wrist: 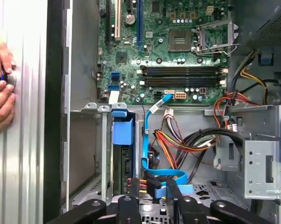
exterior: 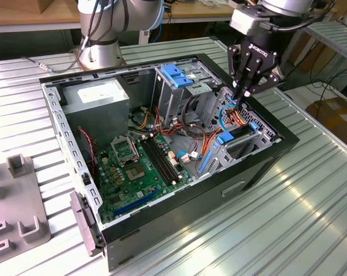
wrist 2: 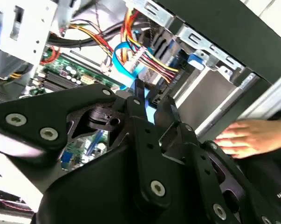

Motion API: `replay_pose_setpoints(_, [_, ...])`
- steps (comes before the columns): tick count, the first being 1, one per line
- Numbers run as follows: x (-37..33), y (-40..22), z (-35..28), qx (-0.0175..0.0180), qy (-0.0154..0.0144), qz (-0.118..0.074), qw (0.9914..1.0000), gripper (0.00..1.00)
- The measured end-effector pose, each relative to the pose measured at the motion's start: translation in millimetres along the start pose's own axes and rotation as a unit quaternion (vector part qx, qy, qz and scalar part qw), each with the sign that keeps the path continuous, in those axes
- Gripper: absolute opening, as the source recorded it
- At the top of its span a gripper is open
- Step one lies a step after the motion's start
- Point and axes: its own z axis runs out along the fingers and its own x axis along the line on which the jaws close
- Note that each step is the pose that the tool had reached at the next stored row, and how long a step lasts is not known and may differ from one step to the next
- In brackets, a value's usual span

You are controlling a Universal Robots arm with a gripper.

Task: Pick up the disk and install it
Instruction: 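Insert the second disk wire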

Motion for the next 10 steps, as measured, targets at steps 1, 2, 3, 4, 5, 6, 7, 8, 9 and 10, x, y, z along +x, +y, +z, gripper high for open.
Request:
replay_pose_setpoints(1, [-7.6, -0.2, 3.0, -0.0001, 0.0121, 0.0, 0.99993, 0.36])
replay_pose_setpoints(2, [-10.1, -0.7, 6.8, -0.0001, 0.0125, 0.0, 0.99992, 0.16])
replay_pose_setpoints(3, [-10.0, -0.7, 7.0, -0.0001, 0.0092, 0.0, 0.99996, 0.16])
replay_pose_setpoints(4, [-9.5, -0.7, 7.1, 0.0, 0.002, 0.0, 1.0, 0.16])
replay_pose_setpoints(5, [-8.9, -0.7, 7.0, 0.0001, -0.0069, 0.0, 0.99998, 0.16])
replay_pose_setpoints(6, [-7.6, -0.6, 7.2, 0.0002, -0.02, -0.001, 0.9998, 0.16])
replay_pose_setpoints(7, [-6.5, -0.6, 7.4, 0.0003, -0.0293, -0.001, 0.99957, 0.16])
replay_pose_setpoints(8, [-4.5, -0.6, 7.7, 0.0004, -0.041, -0.001, 0.99916, 0.16])
replay_pose_setpoints(9, [-2.7, -0.5, 7.9, 0.0005, -0.0423, -0.002, 0.9991, 0.16])
replay_pose_setpoints(10, [-1.5, -0.5, 8.2, 0.0006, -0.0425, -0.003, 0.99909, 0.16])
